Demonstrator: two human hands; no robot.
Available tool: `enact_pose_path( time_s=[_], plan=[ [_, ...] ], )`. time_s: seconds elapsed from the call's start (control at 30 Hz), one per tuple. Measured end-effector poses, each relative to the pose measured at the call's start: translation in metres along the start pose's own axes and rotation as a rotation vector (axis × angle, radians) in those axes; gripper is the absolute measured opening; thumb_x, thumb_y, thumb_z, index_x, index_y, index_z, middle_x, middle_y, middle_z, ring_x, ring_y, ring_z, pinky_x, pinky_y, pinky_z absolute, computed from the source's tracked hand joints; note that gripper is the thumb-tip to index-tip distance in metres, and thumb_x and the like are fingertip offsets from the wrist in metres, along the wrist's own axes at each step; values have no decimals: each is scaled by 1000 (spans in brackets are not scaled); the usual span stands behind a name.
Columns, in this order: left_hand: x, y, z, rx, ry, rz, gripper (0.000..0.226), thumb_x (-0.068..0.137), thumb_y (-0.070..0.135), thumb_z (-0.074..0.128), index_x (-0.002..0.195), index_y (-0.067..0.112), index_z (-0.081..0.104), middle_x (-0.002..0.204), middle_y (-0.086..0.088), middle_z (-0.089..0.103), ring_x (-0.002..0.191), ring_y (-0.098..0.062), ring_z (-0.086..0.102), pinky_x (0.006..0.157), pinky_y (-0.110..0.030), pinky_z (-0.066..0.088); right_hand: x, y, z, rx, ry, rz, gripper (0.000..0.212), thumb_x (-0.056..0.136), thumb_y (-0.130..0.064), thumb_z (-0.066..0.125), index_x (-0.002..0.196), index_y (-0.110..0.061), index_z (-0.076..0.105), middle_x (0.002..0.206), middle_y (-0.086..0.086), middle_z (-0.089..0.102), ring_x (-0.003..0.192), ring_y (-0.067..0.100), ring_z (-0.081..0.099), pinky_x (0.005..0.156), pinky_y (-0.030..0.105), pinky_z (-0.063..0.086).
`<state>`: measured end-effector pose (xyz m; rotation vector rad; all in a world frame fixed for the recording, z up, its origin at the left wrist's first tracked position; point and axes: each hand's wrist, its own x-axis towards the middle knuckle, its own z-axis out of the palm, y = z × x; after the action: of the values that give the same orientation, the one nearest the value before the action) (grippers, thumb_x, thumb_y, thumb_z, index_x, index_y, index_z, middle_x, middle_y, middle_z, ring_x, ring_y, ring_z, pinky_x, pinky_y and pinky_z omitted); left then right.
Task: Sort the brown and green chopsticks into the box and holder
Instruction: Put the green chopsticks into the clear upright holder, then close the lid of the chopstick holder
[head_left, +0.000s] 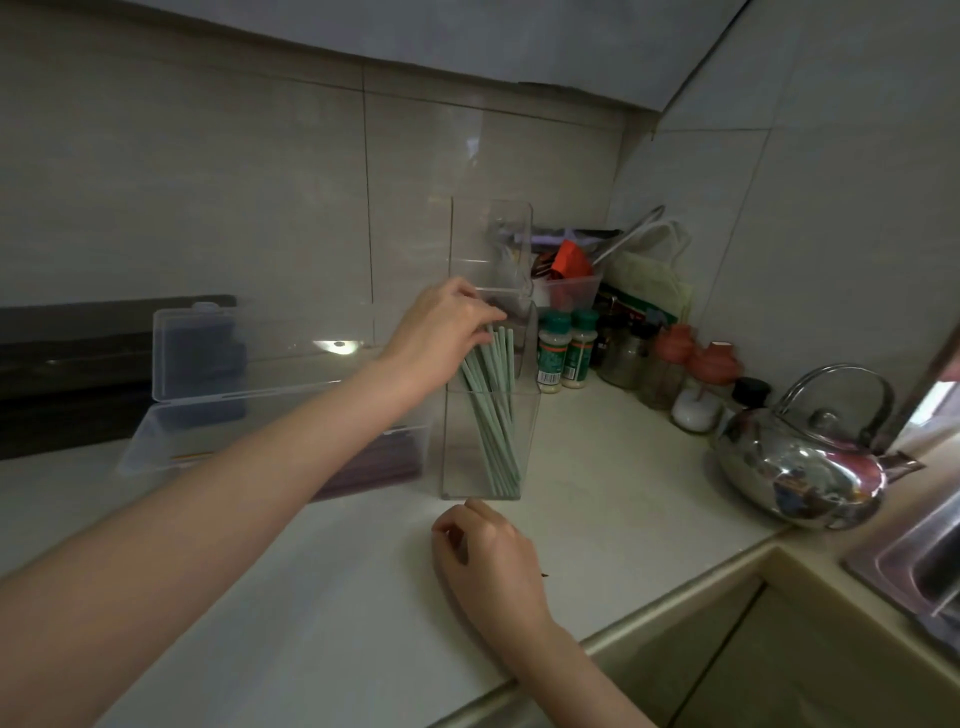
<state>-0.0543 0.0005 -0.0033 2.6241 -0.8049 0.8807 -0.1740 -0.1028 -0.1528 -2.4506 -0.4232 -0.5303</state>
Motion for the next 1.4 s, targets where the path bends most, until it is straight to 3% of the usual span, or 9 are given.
enact_pose_path(
  time_s=[0.1,0.2,0.53,0.7,0.9,1.03,1.17,1.27,1.4],
  plan=[
    [-2,1,5,134,7,129,27,78,-2,62,104,6,68,97,-15,71,88,-34,66,78,-41,52,0,0,1,-5,7,-12,11,85,-19,54,86,-18,64,87,0,61,80,22,58,62,30,40],
    [-5,15,4,252,-41,92,55,70,-18,53,121,3,55,114,-13,64,98,-33,62,88,-38,41,0,1,2,-11,7,-23,11,85,-20,54,86,-18,64,87,0,60,80,22,57,61,28,36],
    [-26,28,13,261,-133,56,70,82,-8,47,144,4,17,148,-13,33,128,-26,38,102,-34,26,-1,2,2,-20,6,-43,11,84,-20,53,85,-18,64,84,0,59,78,22,57,60,28,37],
    [-31,18,18,160,-47,-12,52,97,22,34,144,7,20,140,-14,45,131,-24,35,105,-36,25,-2,2,0,-1,7,-41,10,85,-21,54,86,-21,64,86,-2,59,80,19,56,62,29,38],
    [-37,15,20,315,-49,-9,48,96,30,30,137,6,38,146,-14,37,140,-27,18,107,-42,24,-4,-1,-7,72,79,-30,7,82,-24,55,82,-24,62,80,-7,59,70,12,53,61,29,42],
    [-41,8,14,263,119,88,46,92,33,34,127,9,53,143,-13,41,134,-27,28,100,-45,36,16,-13,-40,223,247,-74,8,83,-17,60,82,-22,66,75,-10,61,61,5,51,57,22,43],
    [-39,2,0,-30,285,-55,41,93,29,40,129,13,47,144,-9,38,134,-24,28,108,-35,20,61,-28,-98,466,483,-44,10,87,-6,59,91,-13,65,82,-2,63,69,4,54,63,10,40],
    [-25,-6,-11,-436,329,-327,42,97,29,41,136,13,39,146,-6,34,135,-18,29,109,-27,18,116,-27,-132,629,582,86,18,92,-14,51,107,-10,60,100,3,63,90,10,58,77,18,45],
    [17,-18,-18,-1160,92,-805,61,95,50,31,145,16,21,152,-7,25,136,-23,30,111,-35,24,195,-5,-142,902,246,575,45,95,-41,42,133,-16,43,128,7,53,108,23,52,78,32,48]
  ],
)
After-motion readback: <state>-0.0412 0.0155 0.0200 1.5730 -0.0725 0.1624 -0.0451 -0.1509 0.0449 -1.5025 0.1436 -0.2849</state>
